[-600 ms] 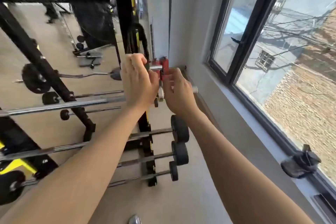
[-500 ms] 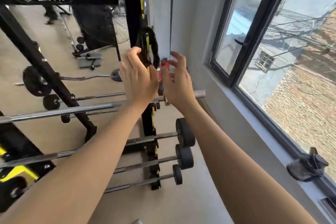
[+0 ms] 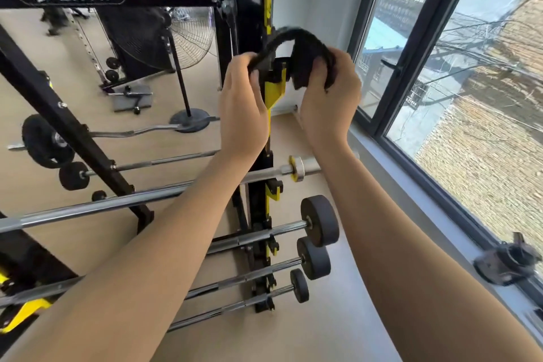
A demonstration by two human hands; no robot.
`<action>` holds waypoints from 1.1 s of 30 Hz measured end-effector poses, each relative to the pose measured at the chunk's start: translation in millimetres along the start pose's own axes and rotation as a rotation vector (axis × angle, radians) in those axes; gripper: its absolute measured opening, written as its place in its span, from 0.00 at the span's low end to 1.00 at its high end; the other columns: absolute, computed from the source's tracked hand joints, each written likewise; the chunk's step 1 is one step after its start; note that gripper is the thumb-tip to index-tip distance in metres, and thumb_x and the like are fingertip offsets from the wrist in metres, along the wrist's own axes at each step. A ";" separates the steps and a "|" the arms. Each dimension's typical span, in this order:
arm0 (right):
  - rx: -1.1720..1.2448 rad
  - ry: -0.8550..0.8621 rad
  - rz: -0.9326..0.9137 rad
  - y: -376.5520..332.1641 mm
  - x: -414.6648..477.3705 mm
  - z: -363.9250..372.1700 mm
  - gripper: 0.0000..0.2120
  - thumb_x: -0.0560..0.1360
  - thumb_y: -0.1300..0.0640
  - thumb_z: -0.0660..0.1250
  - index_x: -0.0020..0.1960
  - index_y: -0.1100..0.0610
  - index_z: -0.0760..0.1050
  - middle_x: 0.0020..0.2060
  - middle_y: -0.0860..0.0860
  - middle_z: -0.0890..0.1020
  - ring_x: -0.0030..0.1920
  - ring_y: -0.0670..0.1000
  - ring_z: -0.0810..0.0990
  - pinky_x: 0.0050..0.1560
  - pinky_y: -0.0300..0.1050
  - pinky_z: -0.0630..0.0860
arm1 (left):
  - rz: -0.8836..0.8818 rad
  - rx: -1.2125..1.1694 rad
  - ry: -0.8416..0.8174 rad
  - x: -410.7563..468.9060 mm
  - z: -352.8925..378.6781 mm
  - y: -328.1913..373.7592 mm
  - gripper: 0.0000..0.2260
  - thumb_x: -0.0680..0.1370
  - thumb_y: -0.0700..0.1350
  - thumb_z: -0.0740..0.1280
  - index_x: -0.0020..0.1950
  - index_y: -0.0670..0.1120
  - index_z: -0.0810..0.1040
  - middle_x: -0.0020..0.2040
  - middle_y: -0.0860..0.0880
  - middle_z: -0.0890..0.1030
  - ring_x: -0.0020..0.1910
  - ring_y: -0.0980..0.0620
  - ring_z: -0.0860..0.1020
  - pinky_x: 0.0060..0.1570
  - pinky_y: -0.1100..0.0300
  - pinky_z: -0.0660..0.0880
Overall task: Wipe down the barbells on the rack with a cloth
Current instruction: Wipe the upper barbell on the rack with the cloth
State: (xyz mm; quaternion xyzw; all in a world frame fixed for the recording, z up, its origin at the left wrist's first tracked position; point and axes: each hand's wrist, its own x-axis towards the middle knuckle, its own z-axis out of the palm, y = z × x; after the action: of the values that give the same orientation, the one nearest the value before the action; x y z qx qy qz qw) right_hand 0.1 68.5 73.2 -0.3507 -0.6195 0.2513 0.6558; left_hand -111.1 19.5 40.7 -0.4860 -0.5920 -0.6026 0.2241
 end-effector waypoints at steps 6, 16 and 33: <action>0.051 -0.082 -0.097 -11.6 -33.5 -13.5 0.05 0.75 0.65 0.68 0.48 0.58 0.81 0.37 0.43 0.82 0.39 0.44 0.81 0.41 0.38 0.76 | 0.049 -0.127 -0.002 -8.2 -17.4 15.9 0.15 0.86 0.37 0.56 0.68 0.30 0.73 0.66 0.40 0.78 0.69 0.44 0.76 0.71 0.47 0.73; -0.028 -0.630 0.170 61.2 -142.0 -69.5 0.09 0.72 0.57 0.74 0.52 0.54 0.81 0.44 0.45 0.84 0.47 0.44 0.83 0.48 0.36 0.78 | -0.171 0.086 -0.404 -112.6 -57.8 -18.7 0.07 0.78 0.38 0.59 0.46 0.43 0.76 0.40 0.48 0.77 0.40 0.51 0.75 0.42 0.56 0.74; -0.055 -0.429 0.386 84.0 -157.3 -95.8 0.09 0.85 0.52 0.63 0.50 0.52 0.80 0.37 0.42 0.81 0.39 0.42 0.78 0.40 0.30 0.72 | -0.603 0.000 -0.872 -170.0 -82.6 -26.1 0.10 0.83 0.47 0.66 0.48 0.52 0.87 0.44 0.56 0.85 0.46 0.58 0.82 0.51 0.52 0.82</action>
State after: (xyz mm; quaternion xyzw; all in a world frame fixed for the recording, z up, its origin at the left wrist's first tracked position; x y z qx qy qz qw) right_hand 86.9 -13.3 -90.3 -0.4186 -0.6724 0.4230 0.4401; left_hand -87.0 -104.1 -102.6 -0.4998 -0.7437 -0.3822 -0.2261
